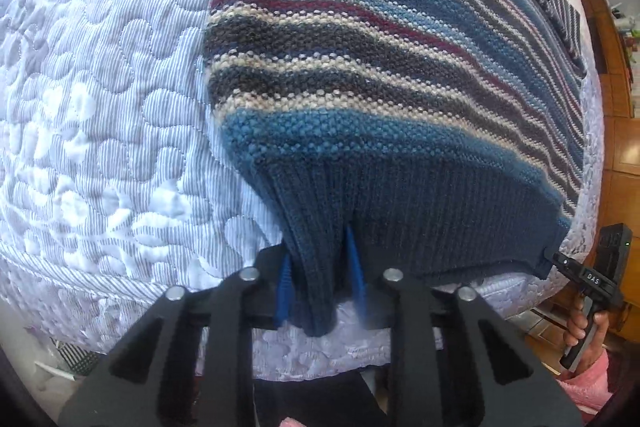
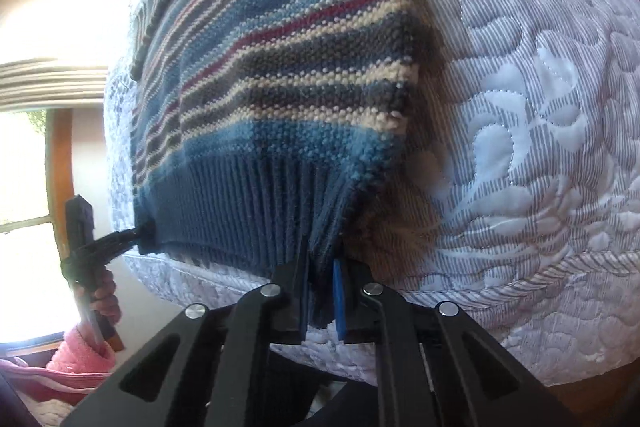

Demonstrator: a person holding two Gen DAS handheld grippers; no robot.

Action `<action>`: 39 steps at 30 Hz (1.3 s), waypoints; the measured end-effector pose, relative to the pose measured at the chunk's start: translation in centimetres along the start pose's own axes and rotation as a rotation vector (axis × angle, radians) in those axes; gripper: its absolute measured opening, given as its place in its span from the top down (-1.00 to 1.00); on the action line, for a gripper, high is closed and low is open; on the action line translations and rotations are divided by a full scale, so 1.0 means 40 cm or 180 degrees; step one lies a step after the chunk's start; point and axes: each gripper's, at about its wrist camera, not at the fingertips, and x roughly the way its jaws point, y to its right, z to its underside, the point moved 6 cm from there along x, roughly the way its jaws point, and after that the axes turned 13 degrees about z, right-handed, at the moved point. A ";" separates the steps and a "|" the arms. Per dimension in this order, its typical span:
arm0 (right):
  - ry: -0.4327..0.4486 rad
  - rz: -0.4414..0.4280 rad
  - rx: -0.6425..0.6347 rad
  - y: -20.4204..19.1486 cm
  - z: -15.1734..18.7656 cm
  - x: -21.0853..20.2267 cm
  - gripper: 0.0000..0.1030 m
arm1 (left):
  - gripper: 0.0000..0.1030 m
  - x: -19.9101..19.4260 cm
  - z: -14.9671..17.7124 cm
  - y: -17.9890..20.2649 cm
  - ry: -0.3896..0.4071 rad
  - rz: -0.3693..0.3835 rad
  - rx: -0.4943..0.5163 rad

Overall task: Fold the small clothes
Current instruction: 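Lift the hem with both tools and fold it toward the collar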

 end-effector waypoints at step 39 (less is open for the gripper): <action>0.0824 -0.0006 0.0224 0.006 -0.454 -0.251 -0.35 | -0.23 -0.223 -0.464 0.065 0.0879 -0.0213 0.0464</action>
